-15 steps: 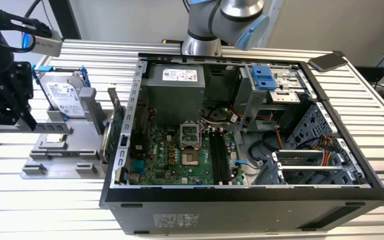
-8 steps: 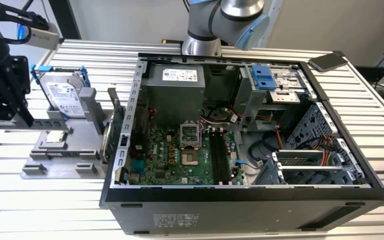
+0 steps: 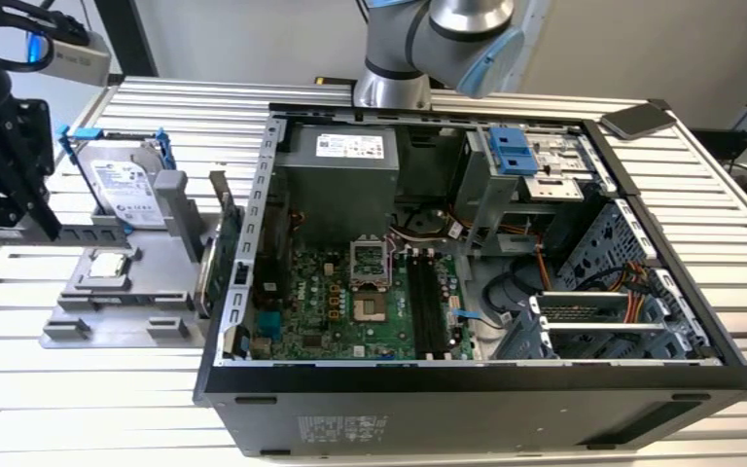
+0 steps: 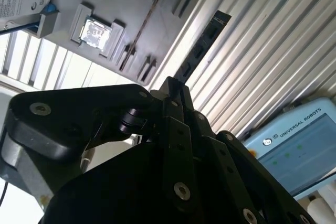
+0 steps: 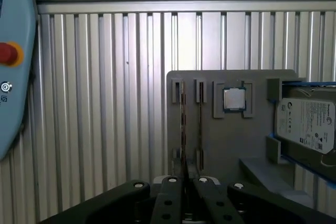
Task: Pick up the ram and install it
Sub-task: 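Pick up the ram and move it above insertion slot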
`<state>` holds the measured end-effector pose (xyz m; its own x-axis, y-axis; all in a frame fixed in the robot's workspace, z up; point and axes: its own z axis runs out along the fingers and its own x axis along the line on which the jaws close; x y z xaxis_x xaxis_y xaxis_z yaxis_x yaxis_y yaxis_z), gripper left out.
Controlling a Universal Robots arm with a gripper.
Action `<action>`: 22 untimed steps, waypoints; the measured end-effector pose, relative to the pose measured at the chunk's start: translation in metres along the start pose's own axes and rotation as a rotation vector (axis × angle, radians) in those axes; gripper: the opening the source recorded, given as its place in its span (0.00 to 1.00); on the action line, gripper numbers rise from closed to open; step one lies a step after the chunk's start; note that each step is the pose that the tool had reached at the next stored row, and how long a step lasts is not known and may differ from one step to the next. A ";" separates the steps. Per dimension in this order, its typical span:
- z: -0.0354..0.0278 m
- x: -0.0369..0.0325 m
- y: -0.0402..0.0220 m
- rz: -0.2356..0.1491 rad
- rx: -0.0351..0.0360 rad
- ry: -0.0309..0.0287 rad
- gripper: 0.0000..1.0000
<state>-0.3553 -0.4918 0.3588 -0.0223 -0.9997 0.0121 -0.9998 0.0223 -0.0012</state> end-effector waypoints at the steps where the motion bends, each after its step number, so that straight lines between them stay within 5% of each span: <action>1: -0.0012 0.0000 0.0000 0.000 0.0000 0.0000 0.00; 22: -0.0236 0.0003 0.0000 0.000 0.0001 -0.0001 0.00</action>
<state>-0.3553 -0.4918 0.3824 -0.0223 -0.9997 0.0120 -0.9998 0.0223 -0.0012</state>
